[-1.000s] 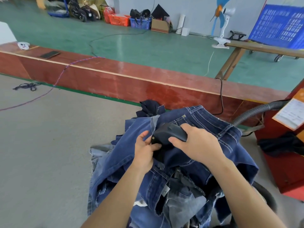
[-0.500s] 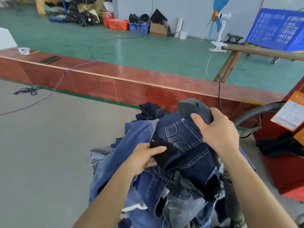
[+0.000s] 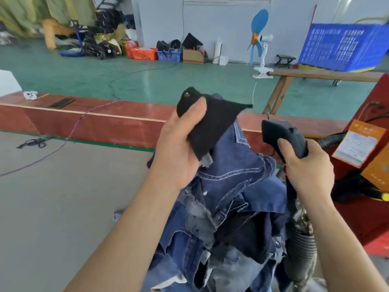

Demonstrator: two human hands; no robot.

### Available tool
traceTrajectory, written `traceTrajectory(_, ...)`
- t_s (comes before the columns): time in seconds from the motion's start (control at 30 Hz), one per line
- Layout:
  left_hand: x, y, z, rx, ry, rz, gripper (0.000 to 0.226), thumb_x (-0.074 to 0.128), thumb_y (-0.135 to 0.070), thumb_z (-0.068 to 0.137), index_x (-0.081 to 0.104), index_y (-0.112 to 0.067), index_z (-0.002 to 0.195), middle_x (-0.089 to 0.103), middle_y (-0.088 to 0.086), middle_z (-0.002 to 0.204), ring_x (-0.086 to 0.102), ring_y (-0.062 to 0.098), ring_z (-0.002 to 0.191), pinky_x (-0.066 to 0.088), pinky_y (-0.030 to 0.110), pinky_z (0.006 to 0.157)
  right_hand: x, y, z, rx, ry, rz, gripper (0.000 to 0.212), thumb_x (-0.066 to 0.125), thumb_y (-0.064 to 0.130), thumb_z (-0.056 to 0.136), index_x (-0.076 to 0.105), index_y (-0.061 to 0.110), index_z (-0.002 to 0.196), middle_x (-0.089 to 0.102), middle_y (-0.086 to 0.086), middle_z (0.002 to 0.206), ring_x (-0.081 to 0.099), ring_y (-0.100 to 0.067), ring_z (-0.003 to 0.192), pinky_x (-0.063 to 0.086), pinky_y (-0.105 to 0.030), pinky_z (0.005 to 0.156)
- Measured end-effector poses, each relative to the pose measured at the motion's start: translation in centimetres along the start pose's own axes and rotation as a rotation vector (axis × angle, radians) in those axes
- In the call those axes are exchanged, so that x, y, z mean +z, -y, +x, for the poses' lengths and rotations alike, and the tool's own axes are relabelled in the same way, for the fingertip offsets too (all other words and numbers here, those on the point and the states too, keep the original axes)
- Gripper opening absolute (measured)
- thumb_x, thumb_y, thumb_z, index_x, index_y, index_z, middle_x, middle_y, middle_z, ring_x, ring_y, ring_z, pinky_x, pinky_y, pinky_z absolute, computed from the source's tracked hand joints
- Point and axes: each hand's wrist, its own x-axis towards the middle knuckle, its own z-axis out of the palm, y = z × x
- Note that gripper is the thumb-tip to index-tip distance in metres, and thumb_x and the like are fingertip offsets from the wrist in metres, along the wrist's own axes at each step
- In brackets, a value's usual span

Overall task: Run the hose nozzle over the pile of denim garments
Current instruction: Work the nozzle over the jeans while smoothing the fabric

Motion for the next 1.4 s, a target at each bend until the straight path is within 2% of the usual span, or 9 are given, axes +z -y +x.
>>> traceTrajectory(0.2,5.3,0.8,2.6,0.077,0.041,0.078,0.008,0.050,-0.009,0.097,0.057,-0.010,0.099,0.068,0.006,0.086,0.066,0.012,0.074,0.058,0.024,0.070,-1.2,-0.9,0.8,0.053,-0.043,0.011,0.045,0.055,0.056,0.087,0.048,0.013,0.079,0.051,-0.001,0.067,0.052,-0.032,0.070,0.033,-0.035,0.060)
traceTrajectory(0.33,6.6,0.2,5.1,0.491,0.223,0.201,0.009,0.054,-0.006,0.095,0.053,-0.008,0.104,0.064,0.008,0.099,0.065,0.019,0.092,0.053,0.031,0.082,-2.0,-1.6,1.5,0.098,-0.102,0.035,0.045,0.055,0.057,0.087,0.050,0.012,0.081,0.054,-0.004,0.072,0.053,-0.034,0.073,0.034,-0.036,0.061)
traceTrajectory(0.43,4.9,2.7,6.5,0.727,0.081,0.547,0.036,0.062,-0.017,0.090,0.055,-0.001,0.122,0.067,0.004,0.112,0.063,0.015,0.107,0.048,0.027,0.094,-2.4,-1.9,1.8,0.113,-0.117,0.051,0.042,0.055,0.056,0.087,0.051,0.015,0.081,0.055,0.000,0.070,0.052,-0.030,0.069,0.033,-0.035,0.058)
traceTrajectory(0.5,1.5,7.2,6.2,0.562,-0.098,0.872,0.047,0.064,-0.018,0.091,0.051,-0.001,0.134,0.064,0.005,0.123,0.060,0.013,0.113,0.045,0.021,0.097,-2.5,-2.0,1.6,0.112,-0.109,0.064,0.040,0.056,0.056,0.087,0.050,0.017,0.078,0.055,0.003,0.068,0.052,-0.021,0.062,0.031,-0.032,0.052)
traceTrajectory(0.67,-10.3,17.3,1.0,-0.428,-0.525,1.048,0.015,0.065,-0.021,0.091,0.064,-0.006,0.092,0.066,0.009,0.090,0.058,0.021,0.078,0.044,0.034,0.067,-2.6,-2.2,1.4,0.086,-0.058,0.050,0.042,0.057,0.055,0.087,0.044,0.020,0.070,0.053,0.002,0.066,0.049,-0.014,0.057,0.030,-0.029,0.049)
traceTrajectory(0.9,-11.3,16.4,2.2,-0.470,-0.293,0.553,0.005,0.070,-0.012,0.087,0.068,-0.008,0.088,0.075,0.005,0.092,0.069,0.022,0.088,0.056,0.032,0.073,-2.1,-2.0,1.1,0.032,0.022,0.015,0.038,0.057,0.056,0.087,0.048,0.021,0.074,0.055,0.005,0.065,0.051,-0.012,0.058,0.033,-0.028,0.050)
traceTrajectory(1.03,-9.1,13.8,4.3,-0.356,-0.244,0.278,0.020,0.063,-0.006,0.089,0.072,-0.019,0.076,0.073,-0.005,0.079,0.068,0.006,0.068,0.046,0.013,0.044,-1.9,-1.6,0.8,0.002,0.060,0.003,0.039,0.056,0.056,0.088,0.055,0.017,0.083,0.057,0.004,0.067,0.053,-0.012,0.059,0.034,-0.028,0.049)
traceTrajectory(1.23,-12.0,13.1,1.5,-0.394,-0.140,0.741,0.015,0.073,-0.020,0.083,0.071,-0.026,0.096,0.075,-0.010,0.094,0.070,0.015,0.096,0.054,0.026,0.077,-0.9,-0.5,-0.2,-0.054,0.219,-0.034,0.038,0.055,0.056,0.086,0.051,0.019,0.081,0.061,0.002,0.066,0.062,-0.023,0.064,0.043,-0.033,0.057)
traceTrajectory(1.4,-10.9,9.9,1.1,-0.378,-0.203,0.594,0.011,0.069,-0.012,0.080,0.076,-0.009,0.088,0.075,0.008,0.089,0.069,0.025,0.086,0.051,0.035,0.080,-0.8,-0.7,-0.4,-0.056,0.223,-0.056,0.038,0.054,0.059,0.085,0.052,0.021,0.081,0.061,0.003,0.064,0.061,-0.021,0.064,0.045,-0.033,0.059)
